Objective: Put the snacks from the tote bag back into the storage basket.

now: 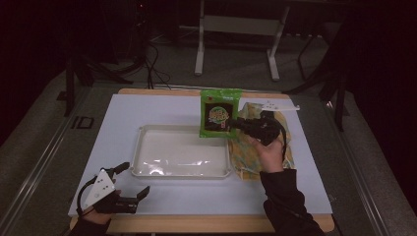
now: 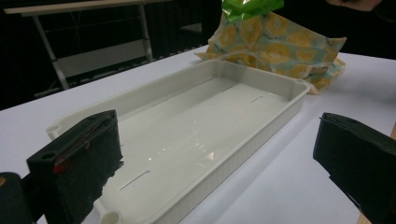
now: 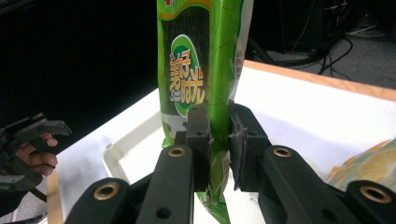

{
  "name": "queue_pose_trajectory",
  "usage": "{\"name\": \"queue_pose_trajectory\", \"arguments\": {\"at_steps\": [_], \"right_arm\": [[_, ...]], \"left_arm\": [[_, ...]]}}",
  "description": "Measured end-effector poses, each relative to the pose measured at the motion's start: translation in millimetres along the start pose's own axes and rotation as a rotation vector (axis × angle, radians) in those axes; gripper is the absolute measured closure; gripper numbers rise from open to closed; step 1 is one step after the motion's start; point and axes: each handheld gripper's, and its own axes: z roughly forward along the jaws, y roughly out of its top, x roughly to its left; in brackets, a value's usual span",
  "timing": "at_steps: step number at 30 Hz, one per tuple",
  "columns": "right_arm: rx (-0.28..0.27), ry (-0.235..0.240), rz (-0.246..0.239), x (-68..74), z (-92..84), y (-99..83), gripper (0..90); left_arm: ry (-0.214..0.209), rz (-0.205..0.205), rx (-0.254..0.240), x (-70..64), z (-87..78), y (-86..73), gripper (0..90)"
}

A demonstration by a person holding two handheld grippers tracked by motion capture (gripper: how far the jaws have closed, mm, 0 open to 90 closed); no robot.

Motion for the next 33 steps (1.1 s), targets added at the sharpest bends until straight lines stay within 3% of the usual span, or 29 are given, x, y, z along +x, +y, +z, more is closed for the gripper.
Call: {"name": "queue_pose_trajectory", "arguments": {"at_steps": [11,24,33], "right_arm": [[0.039,0.016,0.038,1.0,13.4,-24.6,79.5],[0.074,0.029,0.129,-1.0,29.6,-63.4,79.5],[0.1,0.036,0.163,0.5,42.1,-84.9,79.4]], "left_arm": [[0.0,-0.002,-0.001,0.3,0.1,-0.2,1.4],[0.001,0.0,-0.002,0.3,-0.1,-0.1,1.4],[-0.001,0.004,0.0,-0.2,-0.3,-0.1,1.4]]}}
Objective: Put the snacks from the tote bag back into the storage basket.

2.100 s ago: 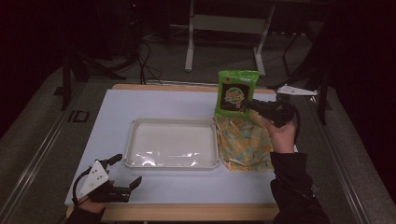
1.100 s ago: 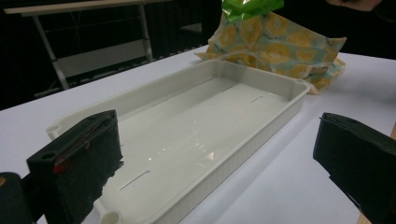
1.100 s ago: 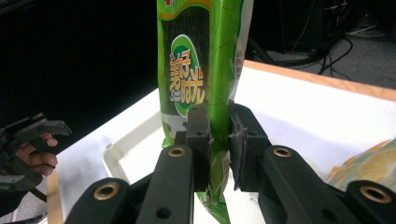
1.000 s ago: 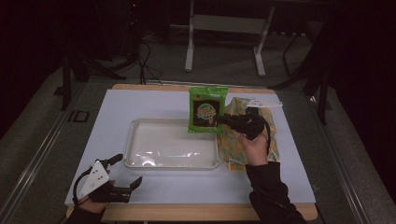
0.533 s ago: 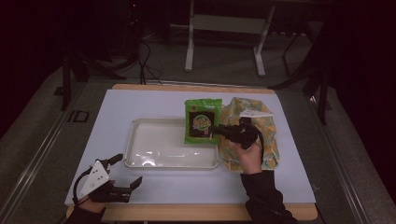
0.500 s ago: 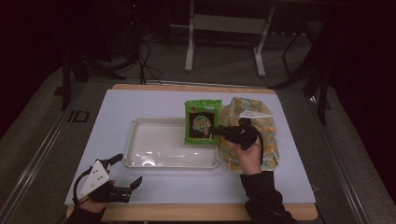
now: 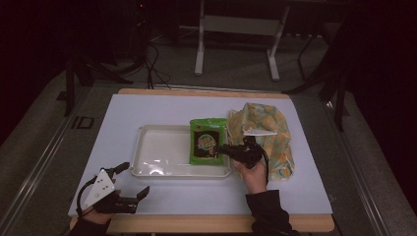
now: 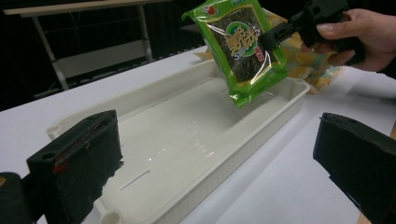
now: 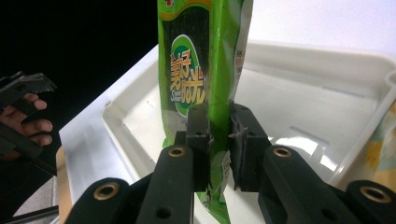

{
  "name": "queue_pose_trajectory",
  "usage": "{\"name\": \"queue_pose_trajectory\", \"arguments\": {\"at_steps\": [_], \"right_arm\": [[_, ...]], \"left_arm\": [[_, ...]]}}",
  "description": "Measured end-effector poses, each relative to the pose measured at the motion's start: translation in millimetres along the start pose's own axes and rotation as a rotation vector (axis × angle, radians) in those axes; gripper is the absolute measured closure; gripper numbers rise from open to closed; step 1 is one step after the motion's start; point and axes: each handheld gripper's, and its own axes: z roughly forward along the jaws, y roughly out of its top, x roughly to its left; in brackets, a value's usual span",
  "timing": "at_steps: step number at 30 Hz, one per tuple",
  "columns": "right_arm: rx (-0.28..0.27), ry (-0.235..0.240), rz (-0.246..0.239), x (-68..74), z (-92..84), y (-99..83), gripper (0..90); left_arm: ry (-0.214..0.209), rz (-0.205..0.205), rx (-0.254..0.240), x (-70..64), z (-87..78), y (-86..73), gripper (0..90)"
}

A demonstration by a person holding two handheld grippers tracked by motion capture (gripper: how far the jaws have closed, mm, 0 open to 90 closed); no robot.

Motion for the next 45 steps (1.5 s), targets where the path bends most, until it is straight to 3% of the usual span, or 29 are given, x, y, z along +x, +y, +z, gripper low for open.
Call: {"name": "queue_pose_trajectory", "arguments": {"at_steps": [9,19,35,45], "right_arm": [[0.034,0.013,0.032,-1.7,7.0,-15.2,79.4],[0.079,0.002,0.034,-2.4,15.5,-24.1,79.3],[0.095,0.003,0.087,-9.0,18.2,-30.7,76.2],[0.106,-0.054,0.069,-9.7,19.9,-30.0,65.5]], "left_arm": [[-0.001,0.001,0.003,-0.1,0.4,0.0,1.4],[0.001,0.007,0.006,0.2,0.5,-0.3,1.4],[-0.001,0.009,0.007,0.1,0.8,-0.3,1.4],[-0.003,0.008,0.007,-0.1,0.8,-0.2,1.4]]}}
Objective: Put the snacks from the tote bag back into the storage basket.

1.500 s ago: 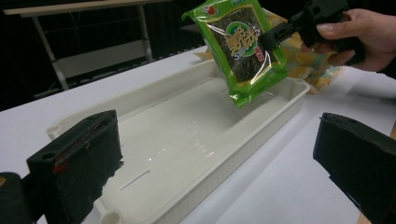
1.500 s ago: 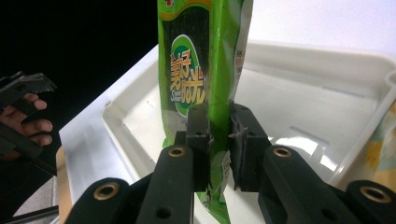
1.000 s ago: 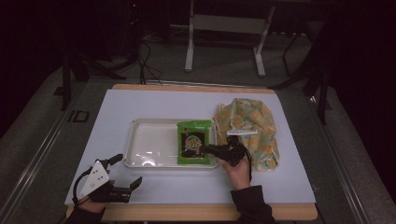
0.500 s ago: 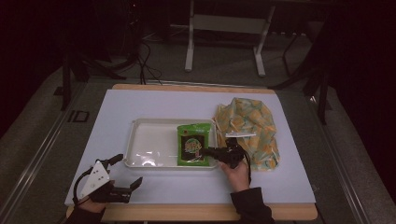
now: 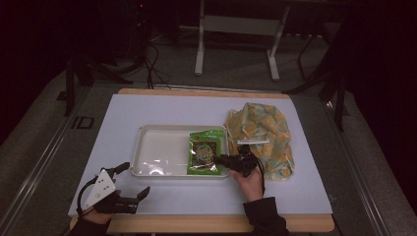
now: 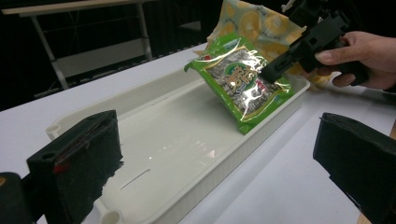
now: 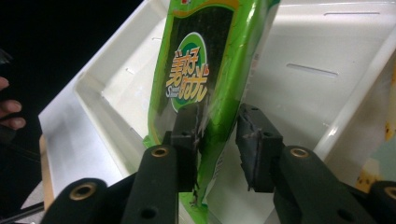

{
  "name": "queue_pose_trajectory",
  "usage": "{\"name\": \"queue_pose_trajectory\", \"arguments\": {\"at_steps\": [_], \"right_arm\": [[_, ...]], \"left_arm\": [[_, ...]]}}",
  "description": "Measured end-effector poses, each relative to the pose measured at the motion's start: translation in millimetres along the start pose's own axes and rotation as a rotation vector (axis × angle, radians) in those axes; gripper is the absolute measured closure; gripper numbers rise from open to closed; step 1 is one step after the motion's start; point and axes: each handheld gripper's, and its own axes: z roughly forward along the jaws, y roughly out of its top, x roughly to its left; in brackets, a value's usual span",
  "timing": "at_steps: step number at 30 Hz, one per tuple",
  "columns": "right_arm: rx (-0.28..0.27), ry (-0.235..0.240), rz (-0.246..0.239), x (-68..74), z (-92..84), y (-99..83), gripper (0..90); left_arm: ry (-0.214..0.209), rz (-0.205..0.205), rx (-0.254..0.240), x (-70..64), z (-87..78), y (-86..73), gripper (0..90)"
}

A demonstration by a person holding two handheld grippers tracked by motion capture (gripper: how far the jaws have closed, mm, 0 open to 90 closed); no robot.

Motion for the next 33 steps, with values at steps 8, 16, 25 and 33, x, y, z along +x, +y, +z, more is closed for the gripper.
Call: {"name": "queue_pose_trajectory", "arguments": {"at_steps": [8,16,25,33], "right_arm": [[0.002,-0.047,-0.047,7.7,-1.9,2.9,61.4],[-0.018,-0.072,-0.138,25.7,-11.7,13.2,58.1],[-0.08,-0.087,-0.22,38.9,-31.9,34.1,47.9],[-0.122,-0.1,-0.279,42.1,-48.5,48.1,36.7]], "left_arm": [[-0.001,0.0,0.0,0.1,0.1,0.1,1.4],[-0.002,0.0,0.0,0.0,0.0,0.1,1.4],[-0.004,0.004,0.003,-0.4,0.3,0.2,1.4],[-0.004,0.001,0.002,-0.2,0.7,0.1,1.4]]}}
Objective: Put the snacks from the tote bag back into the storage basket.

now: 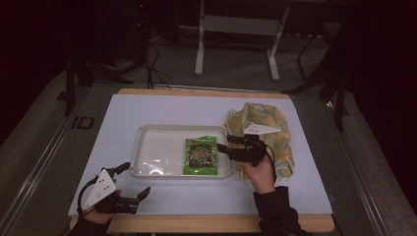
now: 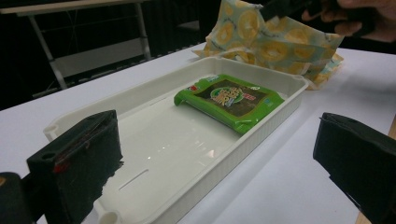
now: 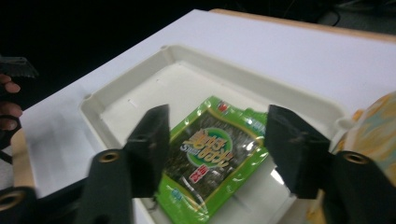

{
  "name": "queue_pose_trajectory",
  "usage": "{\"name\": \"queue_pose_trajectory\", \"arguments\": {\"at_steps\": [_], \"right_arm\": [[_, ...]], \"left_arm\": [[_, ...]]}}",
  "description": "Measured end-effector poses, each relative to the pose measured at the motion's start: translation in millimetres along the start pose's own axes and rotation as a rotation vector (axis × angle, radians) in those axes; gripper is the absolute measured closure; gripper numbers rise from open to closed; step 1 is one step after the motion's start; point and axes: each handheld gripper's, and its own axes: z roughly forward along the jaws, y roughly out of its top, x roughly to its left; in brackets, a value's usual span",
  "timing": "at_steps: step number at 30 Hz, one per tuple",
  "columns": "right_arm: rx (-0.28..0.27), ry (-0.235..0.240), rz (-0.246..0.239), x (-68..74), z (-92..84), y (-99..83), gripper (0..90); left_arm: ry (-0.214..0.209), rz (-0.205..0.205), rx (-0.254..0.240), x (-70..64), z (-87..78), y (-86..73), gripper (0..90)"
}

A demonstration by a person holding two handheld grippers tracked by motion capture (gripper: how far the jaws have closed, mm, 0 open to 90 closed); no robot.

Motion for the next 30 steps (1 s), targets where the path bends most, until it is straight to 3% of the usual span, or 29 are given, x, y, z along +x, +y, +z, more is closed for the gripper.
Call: {"name": "queue_pose_trajectory", "arguments": {"at_steps": [6,9,12,14,20,30], "right_arm": [[-0.055,-0.023,-0.038,-4.4,-16.5,12.4,24.5],[-0.068,-0.031,-0.059,-7.2,-22.7,15.8,22.9],[-0.105,-0.085,-0.089,-13.6,-35.5,21.0,17.9],[-0.12,-0.097,-0.085,-16.8,-41.8,22.9,17.3],[-0.098,-0.204,-0.114,-26.0,-54.7,23.3,16.5],[-0.156,-0.277,-0.111,-42.9,-82.5,12.6,16.7]], "left_arm": [[0.0,-0.001,0.0,0.1,-0.1,-0.1,1.4],[-0.002,-0.002,0.001,0.0,0.0,-0.1,1.4],[-0.002,-0.001,0.001,-0.1,0.1,-0.1,1.4],[-0.001,-0.001,0.0,-0.2,0.0,-0.1,1.4],[0.0,-0.001,-0.001,0.0,-0.1,0.0,1.4],[0.0,0.0,0.002,-0.7,0.4,-0.1,1.4]]}}
